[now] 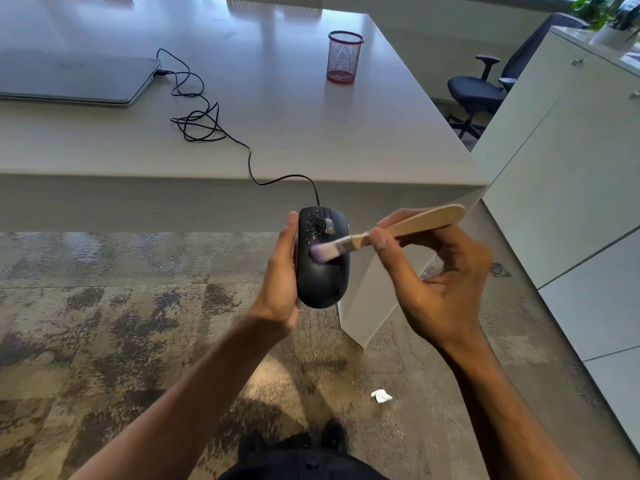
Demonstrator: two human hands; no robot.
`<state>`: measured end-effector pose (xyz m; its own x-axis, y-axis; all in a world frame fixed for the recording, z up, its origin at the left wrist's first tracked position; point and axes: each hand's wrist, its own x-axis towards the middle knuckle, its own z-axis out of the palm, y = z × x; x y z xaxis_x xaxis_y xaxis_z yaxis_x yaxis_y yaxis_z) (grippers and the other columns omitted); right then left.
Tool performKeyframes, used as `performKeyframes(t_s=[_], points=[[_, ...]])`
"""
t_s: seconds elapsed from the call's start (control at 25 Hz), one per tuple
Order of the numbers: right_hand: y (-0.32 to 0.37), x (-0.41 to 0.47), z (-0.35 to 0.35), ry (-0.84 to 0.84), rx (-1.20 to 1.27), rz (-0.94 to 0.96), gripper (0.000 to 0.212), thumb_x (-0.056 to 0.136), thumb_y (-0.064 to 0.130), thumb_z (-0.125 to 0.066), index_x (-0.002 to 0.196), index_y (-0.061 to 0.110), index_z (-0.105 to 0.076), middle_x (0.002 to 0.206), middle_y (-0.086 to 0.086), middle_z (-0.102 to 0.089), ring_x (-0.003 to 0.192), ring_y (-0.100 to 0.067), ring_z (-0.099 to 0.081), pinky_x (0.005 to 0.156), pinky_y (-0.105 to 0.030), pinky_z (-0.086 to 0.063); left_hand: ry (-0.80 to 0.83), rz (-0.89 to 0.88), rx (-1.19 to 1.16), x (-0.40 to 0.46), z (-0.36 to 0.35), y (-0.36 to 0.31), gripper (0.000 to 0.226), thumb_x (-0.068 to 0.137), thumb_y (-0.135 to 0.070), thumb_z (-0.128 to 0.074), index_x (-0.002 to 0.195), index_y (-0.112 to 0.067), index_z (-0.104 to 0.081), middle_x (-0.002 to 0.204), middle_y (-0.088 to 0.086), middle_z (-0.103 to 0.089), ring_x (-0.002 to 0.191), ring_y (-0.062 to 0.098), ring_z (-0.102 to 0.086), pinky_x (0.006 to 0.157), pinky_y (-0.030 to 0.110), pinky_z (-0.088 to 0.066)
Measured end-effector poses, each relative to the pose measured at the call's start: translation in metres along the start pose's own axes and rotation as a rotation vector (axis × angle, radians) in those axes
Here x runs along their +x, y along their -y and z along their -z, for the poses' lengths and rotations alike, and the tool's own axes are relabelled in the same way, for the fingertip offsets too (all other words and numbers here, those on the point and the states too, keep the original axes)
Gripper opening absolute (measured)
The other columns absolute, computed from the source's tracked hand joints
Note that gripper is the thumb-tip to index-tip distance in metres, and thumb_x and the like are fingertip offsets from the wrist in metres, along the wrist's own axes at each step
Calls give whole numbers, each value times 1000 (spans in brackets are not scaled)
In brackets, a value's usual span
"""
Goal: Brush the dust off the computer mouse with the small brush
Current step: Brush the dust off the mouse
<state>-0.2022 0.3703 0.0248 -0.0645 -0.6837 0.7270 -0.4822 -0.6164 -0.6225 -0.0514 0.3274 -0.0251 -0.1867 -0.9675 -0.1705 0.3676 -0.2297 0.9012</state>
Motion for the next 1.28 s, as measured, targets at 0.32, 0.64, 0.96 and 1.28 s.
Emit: performKeyframes(t_s=[0.32, 0.64, 0.96, 1.28], points=[[-11, 20, -5, -57, -76, -9, 13, 88, 19, -65, 100, 15, -63, 93, 25, -61, 83, 12, -64, 69, -13, -54, 7, 37, -24, -2, -2, 3, 45, 101, -45, -29, 103, -25, -69, 87, -9, -78, 86, 6, -71, 86, 30, -55], [-14, 27, -15, -28, -74, -68, 13, 87, 18, -67, 99, 13, -65, 89, 23, -63, 81, 7, -67, 70, -18, -57, -9, 83, -31, 0, 4, 4, 43, 99, -48, -33, 104, -27, -71, 92, -8, -78, 93, 11, -70, 89, 35, -54], [-14, 30, -30, -51, -69, -129, 14, 88, 17, -69, 101, 15, -66, 88, 23, -64, 82, 5, -68, 70, -15, -56, -1, 112, -29, 1, 13, -2, 42, 100, -47, -34, 98, -28, -72, 90, -9, -78, 92, 10, -71, 93, 38, -53], [-12, 33, -34, -143, -64, -182, 9, 91, 16, -66, 100, 16, -63, 87, 26, -65, 83, 2, -70, 73, -11, -53, 19, 130, -31, 2, 22, -5, 51, 100, -47, -33, 85, -32, -79, 87, -10, -79, 87, 8, -72, 92, 39, -53]])
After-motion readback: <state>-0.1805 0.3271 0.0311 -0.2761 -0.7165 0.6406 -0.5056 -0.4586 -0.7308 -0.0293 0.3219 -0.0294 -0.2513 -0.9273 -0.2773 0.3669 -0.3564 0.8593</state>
